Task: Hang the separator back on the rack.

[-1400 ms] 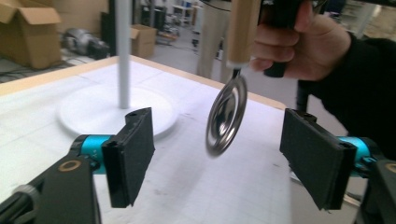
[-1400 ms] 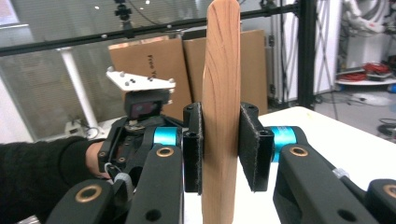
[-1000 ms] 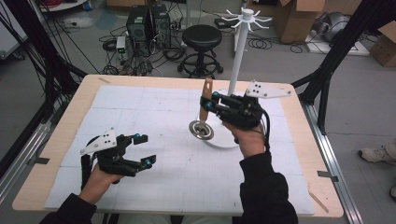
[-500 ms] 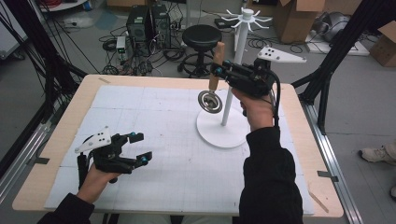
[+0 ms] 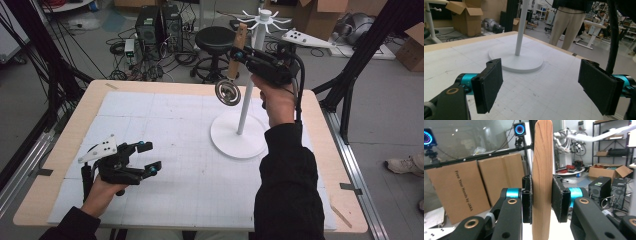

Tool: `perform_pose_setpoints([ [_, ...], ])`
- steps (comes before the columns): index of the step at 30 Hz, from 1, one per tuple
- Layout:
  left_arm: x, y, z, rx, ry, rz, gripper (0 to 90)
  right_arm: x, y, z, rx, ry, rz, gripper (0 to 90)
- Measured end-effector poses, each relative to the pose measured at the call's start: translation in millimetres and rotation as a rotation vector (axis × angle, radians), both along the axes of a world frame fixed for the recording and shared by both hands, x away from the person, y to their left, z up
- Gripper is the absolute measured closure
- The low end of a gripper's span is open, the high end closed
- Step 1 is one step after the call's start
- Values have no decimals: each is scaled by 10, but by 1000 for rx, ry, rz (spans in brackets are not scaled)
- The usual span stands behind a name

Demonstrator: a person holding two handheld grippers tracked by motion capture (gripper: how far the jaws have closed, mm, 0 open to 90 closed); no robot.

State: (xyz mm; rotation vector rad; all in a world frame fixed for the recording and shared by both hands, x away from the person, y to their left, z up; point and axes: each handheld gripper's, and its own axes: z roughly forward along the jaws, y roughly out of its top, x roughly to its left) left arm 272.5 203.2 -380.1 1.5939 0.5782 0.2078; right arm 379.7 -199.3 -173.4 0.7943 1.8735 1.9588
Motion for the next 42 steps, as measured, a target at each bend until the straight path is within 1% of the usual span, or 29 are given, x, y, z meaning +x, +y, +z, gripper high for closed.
perform_pose_setpoints([
  [4,1,-2,-1,1,-1,2,203,27,-57,8,9,14,-21,728],
  [10,2,6,2,-6,2,5,204,79,-122,-18,0,45,-62,728],
  [12,1,7,2,-5,1,4,204,82,-130,-34,-10,46,-67,727],
  [14,-1,8,3,-3,1,4,205,70,-140,-53,-8,42,-68,726],
  [16,-1,12,4,-5,1,4,205,37,-160,-70,-7,35,-82,713],
  [17,0,15,5,-10,3,4,206,14,-171,-74,-17,31,-94,669],
  [18,1,20,6,-13,4,3,215,-11,-183,-80,-23,33,-109,584],
  [19,5,25,6,-14,3,2,227,-35,-199,-91,-25,36,-129,546],
  [20,7,28,8,-19,7,5,228,-59,-212,-101,-30,36,-135,532],
  [21,10,33,8,-18,9,10,225,-109,-235,-119,-50,21,-149,514],
  [22,10,31,8,-25,11,15,220,-155,-259,-139,-65,9,-162,483],
  [23,10,36,10,-24,12,16,211,-200,-287,-166,-76,-4,-178,433],
  [24,13,40,10,-26,13,16,210,-246,-324,-202,-82,-10,-189,416],
  [27,22,53,10,-28,14,23,198,-401,-451,-365,-99,-27,-199,339],
  [28,24,55,9,-31,14,29,198,-463,-495,-435,-112,-30,-205,306],
  [32,31,70,10,-33,11,41,193,-747,-665,-808,-155,-53,-214,197],
  [34,41,76,9,-30,8,43,193,-904,-750,-1022,-179,-52,-217,178],
  [37,42,67,5,-30,7,48,193,-1121,-864,-1321,-188,-36,-240,160],
  [41,36,75,7,-28,-5,49,188,-1372,-978,-1629,-175,-14,-254,155],
  [42,31,80,8,-30,-8,51,187,-1427,-1001,-1692,-179,-4,-260,155],
])
